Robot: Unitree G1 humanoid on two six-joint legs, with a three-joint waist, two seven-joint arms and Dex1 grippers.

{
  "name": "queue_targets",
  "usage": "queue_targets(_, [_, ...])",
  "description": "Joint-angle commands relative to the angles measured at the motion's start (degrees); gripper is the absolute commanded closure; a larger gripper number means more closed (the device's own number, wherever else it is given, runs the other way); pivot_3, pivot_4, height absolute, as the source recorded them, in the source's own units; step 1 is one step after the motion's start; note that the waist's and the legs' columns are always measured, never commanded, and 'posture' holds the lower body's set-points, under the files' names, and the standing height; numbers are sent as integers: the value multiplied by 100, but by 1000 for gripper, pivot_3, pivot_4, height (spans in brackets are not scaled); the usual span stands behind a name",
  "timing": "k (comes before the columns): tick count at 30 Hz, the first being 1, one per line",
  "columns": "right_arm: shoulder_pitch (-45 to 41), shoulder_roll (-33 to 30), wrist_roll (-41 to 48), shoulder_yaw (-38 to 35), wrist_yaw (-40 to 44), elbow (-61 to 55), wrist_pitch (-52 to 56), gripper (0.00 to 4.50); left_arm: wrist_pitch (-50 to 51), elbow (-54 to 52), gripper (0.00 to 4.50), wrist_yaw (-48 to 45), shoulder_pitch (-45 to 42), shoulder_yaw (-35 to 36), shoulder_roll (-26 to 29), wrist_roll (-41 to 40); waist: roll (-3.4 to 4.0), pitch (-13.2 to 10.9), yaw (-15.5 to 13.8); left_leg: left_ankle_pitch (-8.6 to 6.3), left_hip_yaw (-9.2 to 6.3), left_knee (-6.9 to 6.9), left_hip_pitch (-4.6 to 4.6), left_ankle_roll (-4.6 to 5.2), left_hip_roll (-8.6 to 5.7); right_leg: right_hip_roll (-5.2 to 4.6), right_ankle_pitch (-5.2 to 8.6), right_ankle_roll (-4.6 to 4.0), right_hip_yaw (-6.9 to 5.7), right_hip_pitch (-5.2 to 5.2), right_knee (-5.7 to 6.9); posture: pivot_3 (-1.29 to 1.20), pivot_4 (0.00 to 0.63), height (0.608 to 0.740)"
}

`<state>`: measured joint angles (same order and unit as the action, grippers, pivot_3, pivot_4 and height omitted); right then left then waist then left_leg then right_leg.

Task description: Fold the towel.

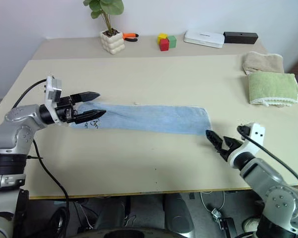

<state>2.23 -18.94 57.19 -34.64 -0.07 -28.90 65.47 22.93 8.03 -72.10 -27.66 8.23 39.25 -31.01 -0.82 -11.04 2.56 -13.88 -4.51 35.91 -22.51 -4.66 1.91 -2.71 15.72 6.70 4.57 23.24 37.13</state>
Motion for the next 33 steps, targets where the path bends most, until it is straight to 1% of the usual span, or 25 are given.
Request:
queue_targets(1, [-32,16,114,102,-59,-40,-95,55,-23,-296,49,-25,-10,126,89,-147,-1,1,-1,0,0,0,0,0,0,1,0,0,0,0,0,0,150,740])
queue_targets(6, [-460,260,259,269,-239,407,-171,55,21,-482,49,89,107,137,68,-150,-2,1,30,0,0,-1,3,1,3,4,0,0,0,0,0,0,150,740])
queue_targets(10, [-831,485,-71,517,-350,912,-487,55,111,-680,49,295,242,186,57,-206,-4,2,71,-1,0,-1,3,1,5,5,0,0,1,0,0,0,150,740])
queue_targets(14, [-892,544,-236,860,-209,1055,-615,55,79,-810,49,442,328,200,75,-179,-9,5,102,-1,-1,-1,4,1,6,6,-1,1,0,0,1,0,150,740])
queue_targets(15, [-952,650,-204,825,-311,1114,-671,291,97,-833,16,466,347,208,78,-191,-9,5,113,-1,-1,-1,4,1,6,6,-1,1,0,0,1,0,150,740])
queue_targets(17, [-1035,865,-164,819,-508,1198,-726,924,146,-887,0,534,394,232,80,-216,-10,6,154,-1,-1,-2,5,1,8,8,-1,1,0,0,1,0,150,740])
queue_targets(19, [-1063,963,-99,822,-600,1199,-715,1891,156,-933,0,589,430,237,77,-222,-10,6,168,-1,-1,-6,8,2,13,15,-1,0,1,0,2,0,150,740])
queue_targets(23, [-1112,946,-47,805,-635,1195,-708,4000,150,-977,0,668,465,224,72,-247,-12,7,148,-1,-1,-16,8,3,14,16,-1,0,1,7,3,0,150,740])
queue_targets(24, [-1164,916,-28,758,-669,1238,-717,4464,138,-973,0,685,468,217,67,-246,-19,10,147,-1,-1,-16,8,3,14,15,-2,0,1,6,2,0,150,740])
queue_targets(26, [-1292,793,-17,685,-671,1331,-730,4464,118,-956,0,709,461,204,54,-246,-19,10,140,-1,0,-15,7,3,13,13,1,-6,0,6,1,0,150,740])
queue_targets(30, [-1455,189,-450,742,-347,1561,-926,4464,95,-911,0,718,434,192,45,-261,-12,6,135,-1,2,-15,6,2,10,10,2,-7,1,6,1,0,150,740])
queue_targets(33, [-1404,-266,-741,820,-2,1640,-1105,4464,125,-909,0,693,444,196,89,-287,-7,3,100,-1,2,-17,0,3,9,9,2,-4,0,11,-2,0,150,740])
